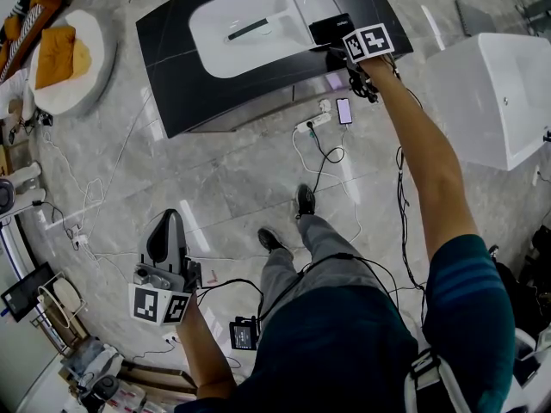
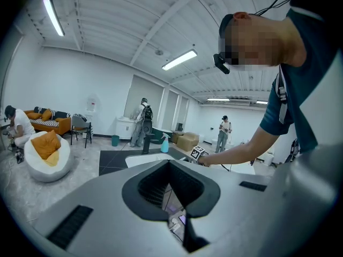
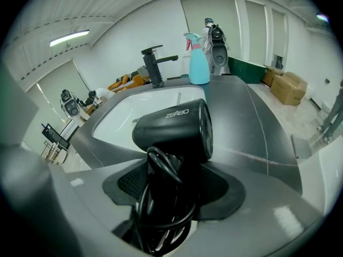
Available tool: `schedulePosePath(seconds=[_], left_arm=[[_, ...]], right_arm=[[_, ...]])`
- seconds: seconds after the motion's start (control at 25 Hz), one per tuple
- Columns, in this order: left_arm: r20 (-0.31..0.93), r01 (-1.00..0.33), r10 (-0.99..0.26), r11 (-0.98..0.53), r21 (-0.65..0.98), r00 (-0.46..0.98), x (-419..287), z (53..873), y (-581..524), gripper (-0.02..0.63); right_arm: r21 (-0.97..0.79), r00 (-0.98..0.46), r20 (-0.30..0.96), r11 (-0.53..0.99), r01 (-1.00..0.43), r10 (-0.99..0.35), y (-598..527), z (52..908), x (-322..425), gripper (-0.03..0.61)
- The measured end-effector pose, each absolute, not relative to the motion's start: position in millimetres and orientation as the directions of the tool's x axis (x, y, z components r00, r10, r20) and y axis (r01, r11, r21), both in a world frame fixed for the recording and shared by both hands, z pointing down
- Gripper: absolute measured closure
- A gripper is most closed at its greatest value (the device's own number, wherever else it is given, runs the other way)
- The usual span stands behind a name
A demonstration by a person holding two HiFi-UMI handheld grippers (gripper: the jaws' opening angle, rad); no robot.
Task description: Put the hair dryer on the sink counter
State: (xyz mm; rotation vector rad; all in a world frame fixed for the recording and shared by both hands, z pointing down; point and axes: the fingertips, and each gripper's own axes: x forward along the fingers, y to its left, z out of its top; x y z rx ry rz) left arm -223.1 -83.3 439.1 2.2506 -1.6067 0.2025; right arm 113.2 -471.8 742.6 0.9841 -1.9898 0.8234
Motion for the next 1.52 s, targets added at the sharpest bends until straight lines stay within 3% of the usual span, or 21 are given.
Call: schedulePosePath(seconds=[0.88,1.52], left_arm=[[0.320,-0.938,-0.887,-0.275,0.212,0.332,-228.0,438.5,-71.8,0.609],[0.316,-0.938,-0.889,-0.274,0.214,0.332,-228.8,439.8,-68.7,0.609]], right_arm=[[0.070,-0.212,0.875,0.548,-0.834,-0.436,-474.0,740.4,115.6,0.242],[0.150,-0.146,0.861,0.517,-0.843,-0.487,-474.0,731.4,129.2,0.221]])
